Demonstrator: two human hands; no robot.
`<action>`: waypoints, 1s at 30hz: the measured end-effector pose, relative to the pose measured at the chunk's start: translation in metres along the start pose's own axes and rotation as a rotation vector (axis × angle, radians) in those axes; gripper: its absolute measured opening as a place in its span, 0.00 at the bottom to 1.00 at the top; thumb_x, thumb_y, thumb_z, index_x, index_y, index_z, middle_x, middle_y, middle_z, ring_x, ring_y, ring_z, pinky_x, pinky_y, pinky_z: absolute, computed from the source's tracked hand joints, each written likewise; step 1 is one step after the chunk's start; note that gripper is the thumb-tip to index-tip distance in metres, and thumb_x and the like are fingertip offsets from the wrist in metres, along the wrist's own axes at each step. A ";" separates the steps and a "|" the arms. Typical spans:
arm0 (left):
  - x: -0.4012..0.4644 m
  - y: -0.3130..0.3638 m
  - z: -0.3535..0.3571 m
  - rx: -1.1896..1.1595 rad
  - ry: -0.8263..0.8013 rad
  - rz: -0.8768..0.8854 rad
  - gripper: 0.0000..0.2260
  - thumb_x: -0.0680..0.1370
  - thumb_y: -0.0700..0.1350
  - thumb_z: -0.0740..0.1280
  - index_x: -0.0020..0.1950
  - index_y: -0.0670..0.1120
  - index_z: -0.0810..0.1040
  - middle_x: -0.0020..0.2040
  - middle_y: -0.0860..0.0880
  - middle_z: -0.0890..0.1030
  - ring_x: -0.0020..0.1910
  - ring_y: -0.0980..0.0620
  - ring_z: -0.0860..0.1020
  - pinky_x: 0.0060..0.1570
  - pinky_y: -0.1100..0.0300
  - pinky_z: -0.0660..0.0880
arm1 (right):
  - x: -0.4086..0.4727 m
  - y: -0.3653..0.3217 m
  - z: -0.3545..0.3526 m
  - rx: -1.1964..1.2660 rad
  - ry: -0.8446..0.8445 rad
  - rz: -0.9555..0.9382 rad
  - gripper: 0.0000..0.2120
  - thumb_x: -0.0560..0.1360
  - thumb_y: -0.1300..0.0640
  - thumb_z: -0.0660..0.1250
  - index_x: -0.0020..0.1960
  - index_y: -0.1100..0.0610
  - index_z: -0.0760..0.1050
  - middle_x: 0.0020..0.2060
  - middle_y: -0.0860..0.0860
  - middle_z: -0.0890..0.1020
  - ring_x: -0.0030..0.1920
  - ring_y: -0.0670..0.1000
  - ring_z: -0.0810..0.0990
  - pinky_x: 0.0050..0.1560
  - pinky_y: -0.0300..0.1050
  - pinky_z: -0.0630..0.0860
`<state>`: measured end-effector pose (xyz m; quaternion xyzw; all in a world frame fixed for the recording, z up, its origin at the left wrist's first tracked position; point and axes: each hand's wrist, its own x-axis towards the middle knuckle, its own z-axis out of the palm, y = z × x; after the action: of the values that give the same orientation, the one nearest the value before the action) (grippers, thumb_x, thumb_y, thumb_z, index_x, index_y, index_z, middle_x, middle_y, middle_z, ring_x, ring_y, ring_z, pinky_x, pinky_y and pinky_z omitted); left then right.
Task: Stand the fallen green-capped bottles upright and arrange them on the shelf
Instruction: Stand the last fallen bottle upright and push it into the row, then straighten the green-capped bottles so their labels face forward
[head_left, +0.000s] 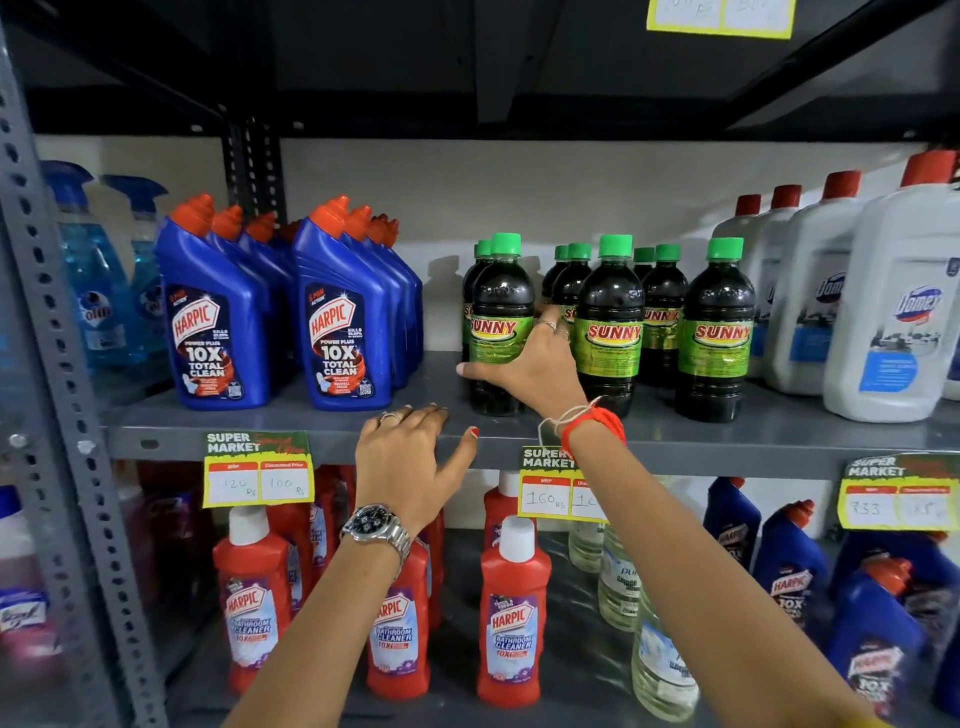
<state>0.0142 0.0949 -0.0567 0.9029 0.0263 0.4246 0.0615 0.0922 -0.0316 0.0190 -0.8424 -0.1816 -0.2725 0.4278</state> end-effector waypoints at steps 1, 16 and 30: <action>0.000 0.000 0.000 0.001 -0.001 0.001 0.24 0.72 0.60 0.55 0.51 0.45 0.81 0.50 0.47 0.84 0.50 0.47 0.80 0.49 0.54 0.72 | -0.002 0.000 0.001 -0.033 0.034 -0.019 0.54 0.57 0.42 0.79 0.69 0.67 0.55 0.62 0.62 0.72 0.65 0.60 0.71 0.64 0.50 0.70; -0.001 -0.001 0.000 0.015 0.018 0.025 0.25 0.72 0.61 0.54 0.51 0.45 0.81 0.51 0.46 0.84 0.50 0.46 0.80 0.50 0.54 0.72 | -0.026 0.000 -0.022 0.148 0.149 -0.094 0.22 0.64 0.54 0.76 0.51 0.51 0.67 0.55 0.56 0.78 0.52 0.54 0.79 0.53 0.50 0.77; 0.075 0.032 -0.007 -0.809 -0.306 -0.386 0.41 0.62 0.53 0.76 0.68 0.42 0.62 0.66 0.42 0.71 0.62 0.45 0.71 0.62 0.52 0.68 | -0.033 0.068 -0.078 -0.014 0.074 0.145 0.51 0.62 0.55 0.79 0.73 0.64 0.52 0.67 0.62 0.68 0.69 0.60 0.66 0.68 0.48 0.64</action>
<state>0.0566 0.0718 0.0095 0.8373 0.0170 0.2438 0.4891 0.0799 -0.1368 -0.0057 -0.8457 -0.1025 -0.2731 0.4468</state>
